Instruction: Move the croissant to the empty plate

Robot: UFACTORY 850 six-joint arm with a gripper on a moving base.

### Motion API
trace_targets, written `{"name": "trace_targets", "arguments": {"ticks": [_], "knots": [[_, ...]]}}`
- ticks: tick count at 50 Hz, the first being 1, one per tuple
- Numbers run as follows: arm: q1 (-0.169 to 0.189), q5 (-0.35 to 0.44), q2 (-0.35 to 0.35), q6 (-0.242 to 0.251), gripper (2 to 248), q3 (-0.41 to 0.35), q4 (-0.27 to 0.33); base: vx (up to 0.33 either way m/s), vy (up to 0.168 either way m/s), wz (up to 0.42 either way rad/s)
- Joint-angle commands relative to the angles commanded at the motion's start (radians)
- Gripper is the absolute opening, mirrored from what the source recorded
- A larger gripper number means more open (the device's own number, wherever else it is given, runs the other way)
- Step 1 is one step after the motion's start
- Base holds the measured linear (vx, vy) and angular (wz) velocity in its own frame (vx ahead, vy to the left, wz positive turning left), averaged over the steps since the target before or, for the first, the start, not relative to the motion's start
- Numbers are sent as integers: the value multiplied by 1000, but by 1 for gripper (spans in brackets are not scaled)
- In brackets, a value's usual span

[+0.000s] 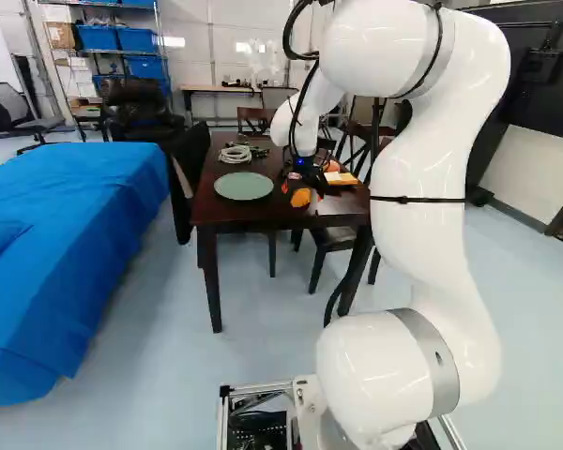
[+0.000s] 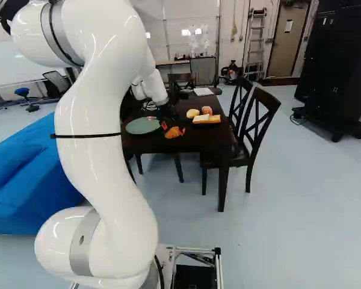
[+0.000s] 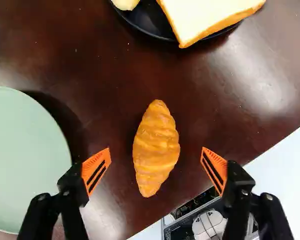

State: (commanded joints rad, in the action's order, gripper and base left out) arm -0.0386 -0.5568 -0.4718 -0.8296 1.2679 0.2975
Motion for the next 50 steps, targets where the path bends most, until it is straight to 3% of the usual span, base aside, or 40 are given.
{"name": "trace_targets", "arguments": {"ticks": [1, 10, 11, 16, 17, 26, 27, 31, 32, 50], "knots": [[0, 0, 0, 0, 234, 0, 0, 0, 0, 0], [0, 5, 0, 0, 222, 0, 0, 0, 0, 0], [0, 6, 0, 0, 210, 0, 0, 0, 0, 0], [0, 13, 0, 0, 210, 0, 0, 0, 0, 0], [0, 14, 0, 0, 198, 0, 0, 0, 0, 0], [0, 19, 0, 0, 186, 0, 0, 0, 0, 0], [0, 19, 0, 0, 174, 0, 0, 0, 0, 0], [0, 19, 0, 0, 174, 0, 0, 0, 0, 0], [0, 19, 0, 0, 162, 0, 0, 0, 0, 0], [0, 19, 0, 0, 154, 0, 0, 0, 0, 0]]}}
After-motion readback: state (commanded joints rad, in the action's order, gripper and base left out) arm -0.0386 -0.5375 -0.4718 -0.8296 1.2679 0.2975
